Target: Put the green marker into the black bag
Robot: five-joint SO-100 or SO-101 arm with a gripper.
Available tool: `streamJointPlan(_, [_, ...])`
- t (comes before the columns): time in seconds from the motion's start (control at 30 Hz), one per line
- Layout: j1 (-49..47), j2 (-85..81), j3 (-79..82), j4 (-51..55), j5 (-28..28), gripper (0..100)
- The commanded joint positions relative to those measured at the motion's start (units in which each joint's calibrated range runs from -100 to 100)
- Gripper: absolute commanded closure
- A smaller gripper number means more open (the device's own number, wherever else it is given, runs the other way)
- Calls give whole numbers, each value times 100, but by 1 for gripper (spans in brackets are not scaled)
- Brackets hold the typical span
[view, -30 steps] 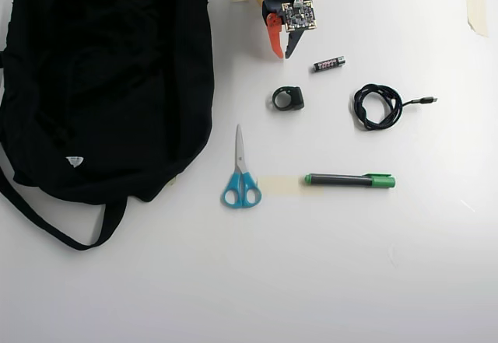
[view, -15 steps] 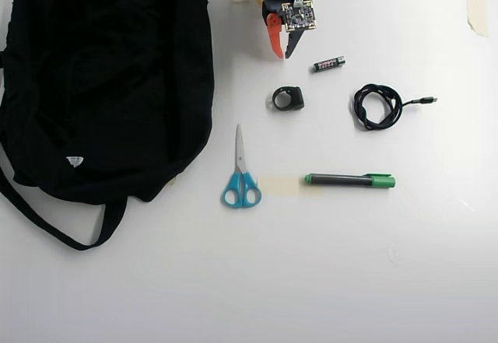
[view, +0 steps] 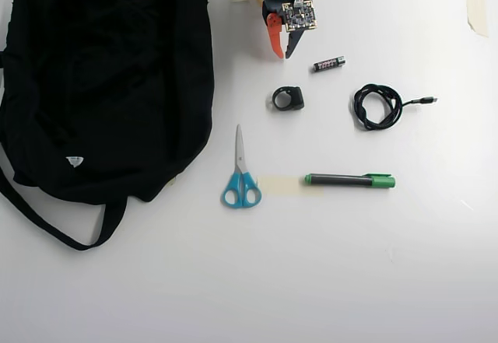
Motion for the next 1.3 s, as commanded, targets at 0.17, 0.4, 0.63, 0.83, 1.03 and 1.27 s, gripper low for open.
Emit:
streamJointPlan(0.17, [-19,-66,110,155,-3,98])
streamJointPlan(0.4, [-19,-8,65,77,-3,98])
streamJointPlan(0.63, [11,33,-663,-86,-3,98])
streamJointPlan(0.83, [33,747,-1453,-293,-8,98])
streamJointPlan(1.03, [-19,1992,-2513,-948,-8,98])
streamJointPlan(1.27, [-19,3120,-3726,-1266,-8,98])
